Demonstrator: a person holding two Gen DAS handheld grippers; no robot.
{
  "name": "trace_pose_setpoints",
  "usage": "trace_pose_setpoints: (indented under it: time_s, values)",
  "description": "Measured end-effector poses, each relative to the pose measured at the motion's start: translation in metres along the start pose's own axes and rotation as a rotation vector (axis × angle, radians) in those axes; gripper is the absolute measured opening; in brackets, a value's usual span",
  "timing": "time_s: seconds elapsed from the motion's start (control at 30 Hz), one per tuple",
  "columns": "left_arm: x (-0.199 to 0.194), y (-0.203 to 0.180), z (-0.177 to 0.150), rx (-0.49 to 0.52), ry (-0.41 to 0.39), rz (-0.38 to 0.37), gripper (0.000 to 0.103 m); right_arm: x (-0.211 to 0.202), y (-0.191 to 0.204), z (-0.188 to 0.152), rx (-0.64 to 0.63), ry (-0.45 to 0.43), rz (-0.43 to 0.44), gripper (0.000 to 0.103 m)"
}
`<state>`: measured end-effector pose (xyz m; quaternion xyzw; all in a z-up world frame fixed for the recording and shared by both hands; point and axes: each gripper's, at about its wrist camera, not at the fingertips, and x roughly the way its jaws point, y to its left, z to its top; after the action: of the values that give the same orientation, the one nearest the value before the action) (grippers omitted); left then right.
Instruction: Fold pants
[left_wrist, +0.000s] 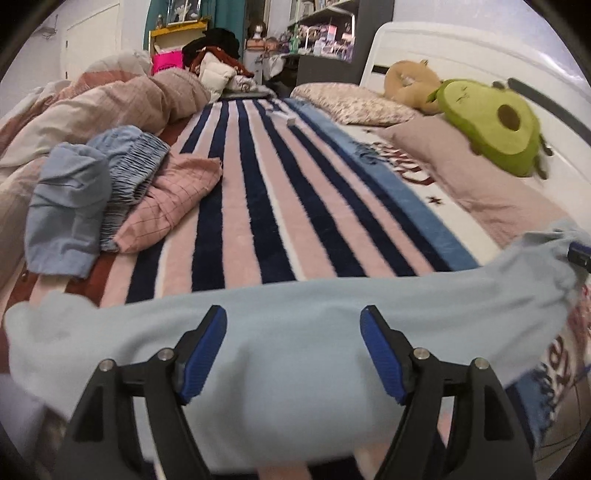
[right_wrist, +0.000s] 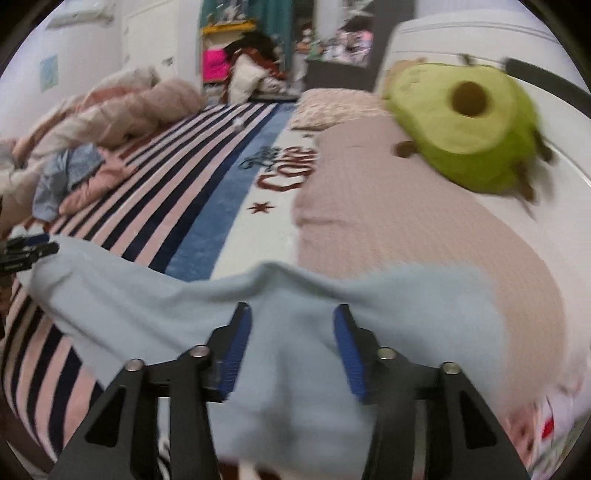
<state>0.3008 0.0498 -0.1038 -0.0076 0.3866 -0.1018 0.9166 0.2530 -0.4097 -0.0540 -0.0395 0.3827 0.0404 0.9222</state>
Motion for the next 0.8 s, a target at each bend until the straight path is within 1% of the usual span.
trace_pose_setpoints:
  time_s: [0.03, 0.1, 0.17, 0.27, 0.37, 0.47, 0.6, 0.63, 0.7, 0.8]
  values:
    - [-0.010, -0.002, -0.003, 0.001, -0.007, 0.004, 0.071, -0.010, -0.007, -0.007, 0.023, -0.006, -0.014, 0.056]
    - [-0.026, -0.006, -0.009, 0.002, -0.020, 0.013, 0.072, -0.028, -0.026, -0.024, 0.081, -0.012, -0.044, 0.058]
    - [-0.041, -0.008, -0.016, -0.009, -0.031, 0.008, 0.073, -0.043, -0.044, -0.044, 0.154, -0.013, -0.073, 0.069]
    - [-0.059, -0.009, -0.030, -0.032, -0.040, -0.001, 0.074, -0.052, -0.062, -0.068, 0.228, -0.025, -0.077, 0.078]
    - [-0.067, -0.011, -0.040, -0.058, -0.037, -0.010, 0.074, -0.046, -0.075, -0.085, 0.287, -0.022, -0.069, 0.079]
    - [-0.068, -0.013, -0.049, -0.074, -0.024, -0.001, 0.074, -0.030, -0.089, -0.096, 0.359, -0.019, 0.004, 0.079]
    - [-0.065, -0.013, -0.052, -0.081, -0.011, 0.003, 0.074, -0.016, -0.096, -0.093, 0.410, -0.099, 0.081, 0.079]
    - [-0.064, -0.013, -0.052, -0.080, -0.010, 0.004, 0.074, -0.014, -0.097, -0.091, 0.418, -0.115, 0.085, 0.079]
    - [-0.061, -0.012, -0.052, -0.082, -0.009, 0.008, 0.074, -0.015, -0.097, -0.087, 0.432, -0.151, 0.082, 0.065]
    - [-0.057, -0.013, -0.051, -0.088, -0.008, 0.003, 0.074, -0.022, -0.092, -0.082, 0.418, -0.208, 0.057, 0.041]
